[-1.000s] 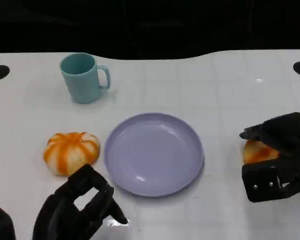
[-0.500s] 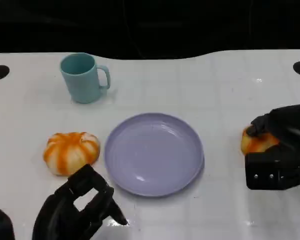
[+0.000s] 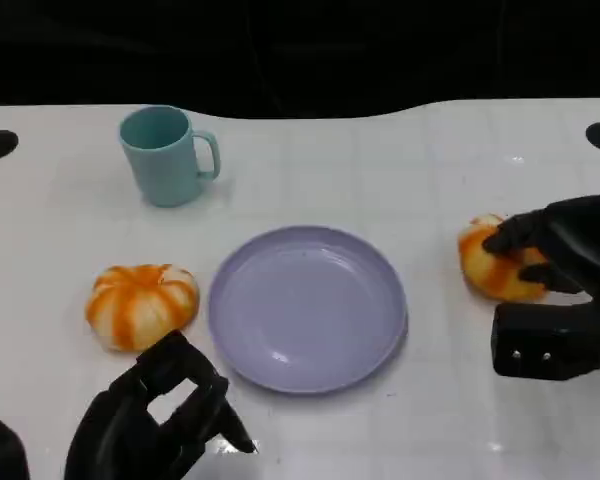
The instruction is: Grasp the bread from the table and place it into the plate.
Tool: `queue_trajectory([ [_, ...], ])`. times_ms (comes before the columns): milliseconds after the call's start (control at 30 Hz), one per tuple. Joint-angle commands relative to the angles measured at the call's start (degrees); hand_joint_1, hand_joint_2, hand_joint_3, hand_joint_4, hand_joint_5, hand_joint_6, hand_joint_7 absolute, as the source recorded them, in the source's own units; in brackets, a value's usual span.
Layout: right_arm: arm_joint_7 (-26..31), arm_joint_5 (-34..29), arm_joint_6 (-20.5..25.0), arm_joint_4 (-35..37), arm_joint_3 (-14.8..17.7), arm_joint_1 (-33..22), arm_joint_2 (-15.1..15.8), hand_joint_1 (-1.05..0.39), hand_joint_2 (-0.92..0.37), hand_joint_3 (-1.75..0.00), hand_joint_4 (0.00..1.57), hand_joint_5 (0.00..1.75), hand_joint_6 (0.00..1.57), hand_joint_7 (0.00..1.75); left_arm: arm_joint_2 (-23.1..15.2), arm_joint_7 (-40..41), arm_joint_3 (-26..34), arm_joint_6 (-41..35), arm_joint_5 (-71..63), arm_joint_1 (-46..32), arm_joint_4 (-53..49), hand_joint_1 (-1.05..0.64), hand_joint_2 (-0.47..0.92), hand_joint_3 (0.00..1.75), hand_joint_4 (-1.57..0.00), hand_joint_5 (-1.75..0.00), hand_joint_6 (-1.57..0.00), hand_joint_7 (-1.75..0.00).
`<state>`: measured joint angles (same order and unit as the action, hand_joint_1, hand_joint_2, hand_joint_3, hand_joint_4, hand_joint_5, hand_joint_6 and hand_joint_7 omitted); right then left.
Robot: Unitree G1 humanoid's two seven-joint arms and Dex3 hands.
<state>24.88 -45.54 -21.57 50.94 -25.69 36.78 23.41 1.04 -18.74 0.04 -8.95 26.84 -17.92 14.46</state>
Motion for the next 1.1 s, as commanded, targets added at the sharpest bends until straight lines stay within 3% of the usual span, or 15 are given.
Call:
queue_trajectory([
  [33, 5.14, 1.98, -4.82, 1.07, 1.22, 0.62, -0.11, -0.02, -0.51, -0.76, 0.98, 1.75, 1.06, 1.1, -0.53, -0.36, 0.12, 0.77, -0.34, -0.24, 0.38, -0.62, 0.92, 0.24, -0.69, -1.75, -0.52, -1.64],
  [67, 6.07, 2.05, -5.71, 1.1, 1.28, 0.6, -0.19, -0.01, -0.39, -1.01, 0.99, 1.75, 0.99, 1.27, -0.54, -0.39, 0.11, 0.84, -0.38, -0.24, 0.34, -0.62, 0.92, 0.24, -0.68, -1.75, -0.52, -1.64],
  [167, 7.89, 2.53, -8.1, 0.67, 1.6, 0.44, -0.53, 0.01, -0.28, -1.22, 0.99, 1.75, 0.92, 1.49, -0.36, -0.13, 0.19, 0.6, -0.15, -0.13, 0.27, -0.61, 0.92, 0.24, -0.68, -1.75, -0.51, -1.64],
  [400, 7.46, 5.46, -12.15, -3.66, 3.14, -0.96, -1.83, 0.03, -0.23, -1.37, 1.02, 1.75, 0.84, 1.67, -0.4, -0.46, 0.5, 1.01, -0.11, 0.33, -0.66, -0.61, 0.92, 0.24, -0.69, -1.75, -0.52, -1.63],
  [800, 3.2, 8.99, -13.53, -10.25, 5.29, -2.34, -3.77, 0.08, -0.14, -1.47, 1.04, 1.75, 0.82, 1.74, -0.29, -0.2, 0.57, 0.83, -0.11, 0.52, -1.0, -0.6, 0.92, 0.22, -0.7, -1.75, -0.55, -1.61],
  [1100, -0.84, 10.27, -14.92, -14.94, 5.61, -2.77, -6.14, 0.0, -0.11, -1.61, 1.06, 1.75, 0.84, 1.69, -0.37, -0.38, 0.56, 1.32, -0.43, 0.98, -1.76, -0.61, 0.92, 0.22, -0.7, -1.75, -0.55, -1.62],
])
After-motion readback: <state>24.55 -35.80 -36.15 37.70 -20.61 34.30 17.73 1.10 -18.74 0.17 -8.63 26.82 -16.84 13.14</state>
